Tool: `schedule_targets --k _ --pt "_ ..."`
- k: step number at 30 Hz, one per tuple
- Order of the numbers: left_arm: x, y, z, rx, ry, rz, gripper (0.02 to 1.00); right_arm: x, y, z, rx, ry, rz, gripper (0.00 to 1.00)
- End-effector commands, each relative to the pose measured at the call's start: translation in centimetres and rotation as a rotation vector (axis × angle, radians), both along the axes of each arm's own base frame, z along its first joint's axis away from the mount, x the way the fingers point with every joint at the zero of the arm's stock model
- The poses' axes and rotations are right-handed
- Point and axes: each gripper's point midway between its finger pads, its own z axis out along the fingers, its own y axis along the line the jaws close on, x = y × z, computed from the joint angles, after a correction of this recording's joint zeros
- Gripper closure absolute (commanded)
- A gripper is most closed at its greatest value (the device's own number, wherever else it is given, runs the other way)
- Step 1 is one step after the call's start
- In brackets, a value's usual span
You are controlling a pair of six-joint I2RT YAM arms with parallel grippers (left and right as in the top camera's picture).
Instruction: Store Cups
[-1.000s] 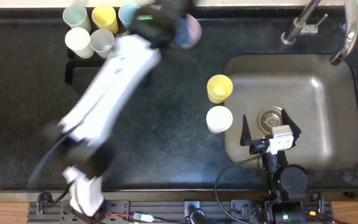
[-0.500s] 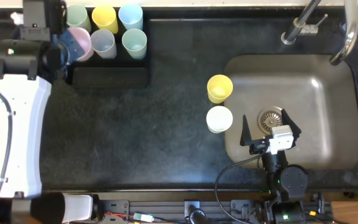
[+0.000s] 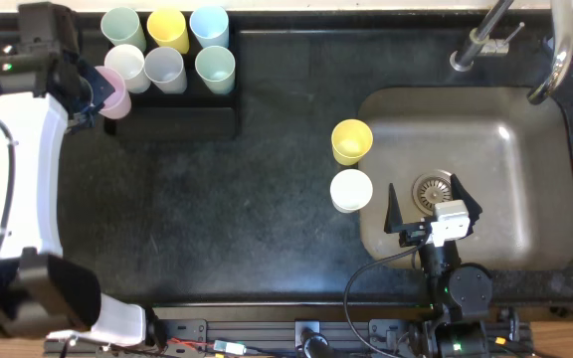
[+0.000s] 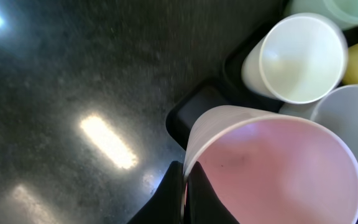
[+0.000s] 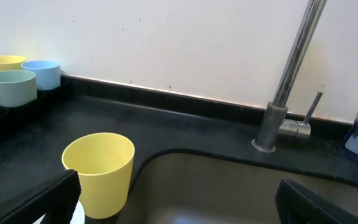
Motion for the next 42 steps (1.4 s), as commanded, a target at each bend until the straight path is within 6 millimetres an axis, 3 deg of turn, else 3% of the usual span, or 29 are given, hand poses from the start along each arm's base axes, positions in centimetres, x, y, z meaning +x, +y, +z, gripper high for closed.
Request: schedule_targets --k 1,30,38,42 --pt "0.1 -0.1 -2.1 -0.026 0.042 0.017 0.985 0.0 0.1 -0.3 0.001 -0.003 0.002 0.003" --pt "2.7 0.3 -8.7 -0.035 0.130 0.016 0.982 0.0 0.1 -0.3 0.001 -0.003 0.002 0.005" --pt "3.1 0.5 -8.8 -0.026 0.118 0.018 0.976 0.0 0.1 -0.3 0.001 -0.003 0.002 0.003" --pt "3.1 0.4 -8.7 -0.026 0.118 0.017 0.908 0.0 0.1 -0.3 0.001 -0.003 0.002 0.003"
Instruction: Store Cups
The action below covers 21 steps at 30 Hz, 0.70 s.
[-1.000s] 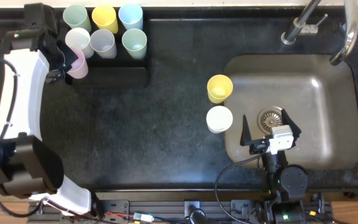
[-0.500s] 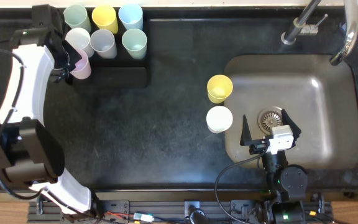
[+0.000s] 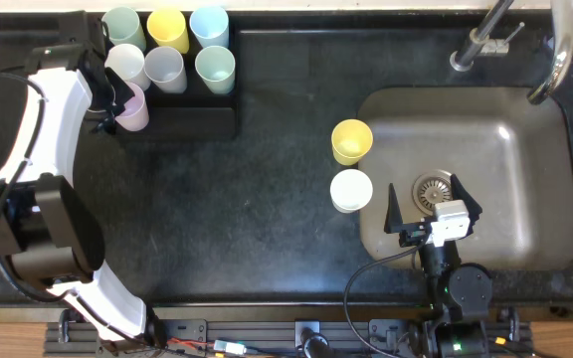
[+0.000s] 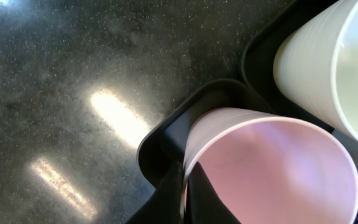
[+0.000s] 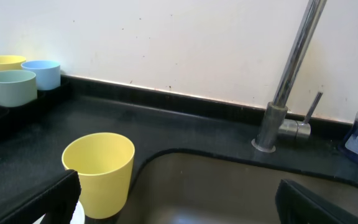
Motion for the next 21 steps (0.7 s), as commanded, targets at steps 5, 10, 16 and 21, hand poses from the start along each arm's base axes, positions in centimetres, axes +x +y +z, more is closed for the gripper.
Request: schedule_targets --k 5,10,16,21 --pt "0.2 0.3 0.7 0.011 -0.034 0.014 0.809 0.0 0.1 -0.3 0.000 -0.003 0.002 0.005" --pt "-1.0 0.7 3.3 0.030 -0.107 0.088 0.726 0.0 0.1 -0.3 0.001 -0.003 0.002 0.003" --pt "-1.4 0.6 9.8 0.028 -0.326 0.169 0.483 0.0 0.1 -0.3 0.000 -0.003 0.002 0.005" --pt "-0.7 -3.1 17.4 -0.007 -0.560 0.008 0.209 0.0 0.1 -0.3 0.001 -0.003 0.002 0.003"
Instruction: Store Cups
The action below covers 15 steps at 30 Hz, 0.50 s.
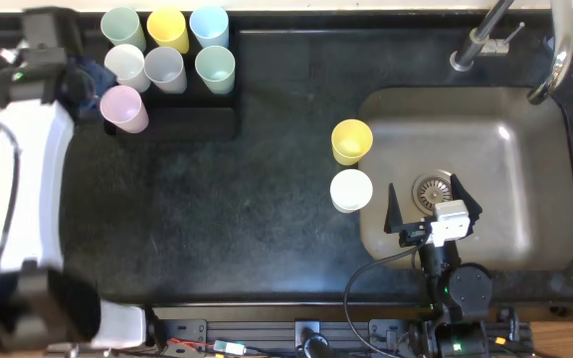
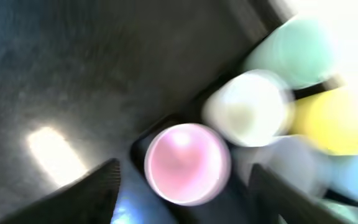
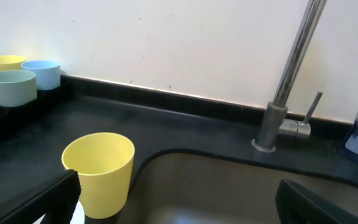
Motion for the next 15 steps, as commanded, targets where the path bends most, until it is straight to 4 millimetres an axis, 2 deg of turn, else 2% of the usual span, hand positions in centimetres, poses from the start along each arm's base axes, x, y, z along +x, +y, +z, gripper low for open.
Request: schedule_targets --k 1,4,7,10,12,15 --pt "0.2 -4.8 7.3 0.015 -0.202 -0.192 0.189 0.0 0.1 -0.3 0.001 -0.003 0.002 0.003" --pt "1.2 -10.9 10.6 0.057 -0.263 -0.408 0.104 0.0 0.1 -0.3 0.001 -0.003 0.002 0.005" --pt "1.6 -18.0 11.6 0.054 -0.249 -0.588 0.049 0.0 0.1 -0.3 0.001 -0.003 0.002 0.003" --pt "1.1 -24.9 10.4 0.031 -0.157 -0.729 0.040 0.0 0.1 -0.3 0.001 -0.003 0.002 0.007" --pt "0.3 -29.4 8.8 0.022 -0.082 -0.811 0.038 0.0 0.1 -0.3 0.001 -0.003 0.002 0.003" --pt "-1.0 -34.5 5.7 0.005 0.022 -0.887 0.038 0.0 0.1 -0.3 0.001 -0.003 0.002 0.003"
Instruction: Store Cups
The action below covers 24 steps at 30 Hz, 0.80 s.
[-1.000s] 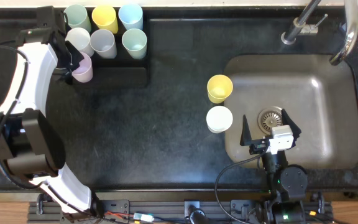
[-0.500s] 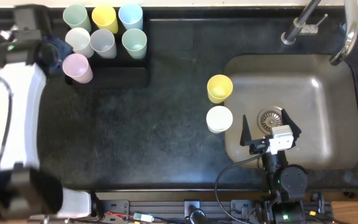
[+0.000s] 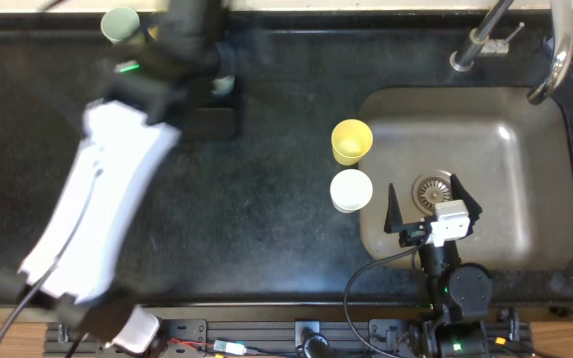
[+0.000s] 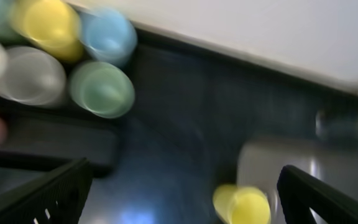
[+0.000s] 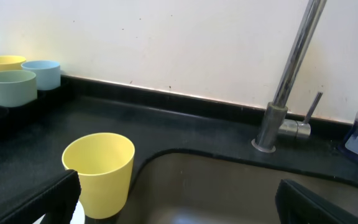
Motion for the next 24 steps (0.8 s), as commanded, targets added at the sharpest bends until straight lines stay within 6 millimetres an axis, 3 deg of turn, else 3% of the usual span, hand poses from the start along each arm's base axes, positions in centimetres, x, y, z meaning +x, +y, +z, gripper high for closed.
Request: schedule_targets --k 1,5,11,19,24 --pt "-1.4 -7.5 -4.7 0.035 0.130 -0.126 0.038 0.0 0.1 -0.3 0.001 -0.003 0.002 0.005" --pt "-2.8 -11.3 -10.2 0.065 0.254 -0.185 0.042 0.0 0.1 -0.3 0.001 -0.003 0.002 0.003" --pt "-2.5 -12.8 -16.3 0.128 0.347 -0.194 0.056 0.0 0.1 -0.3 0.001 -0.003 0.002 0.003" --pt "-2.5 -13.9 -19.3 0.150 0.388 -0.221 0.137 0.0 0.1 -0.3 0.000 -0.003 0.002 0.005" --pt "-2.7 -14.2 -20.9 0.153 0.422 -0.226 0.290 0.0 0.1 -0.3 0.001 -0.003 0.002 0.003"
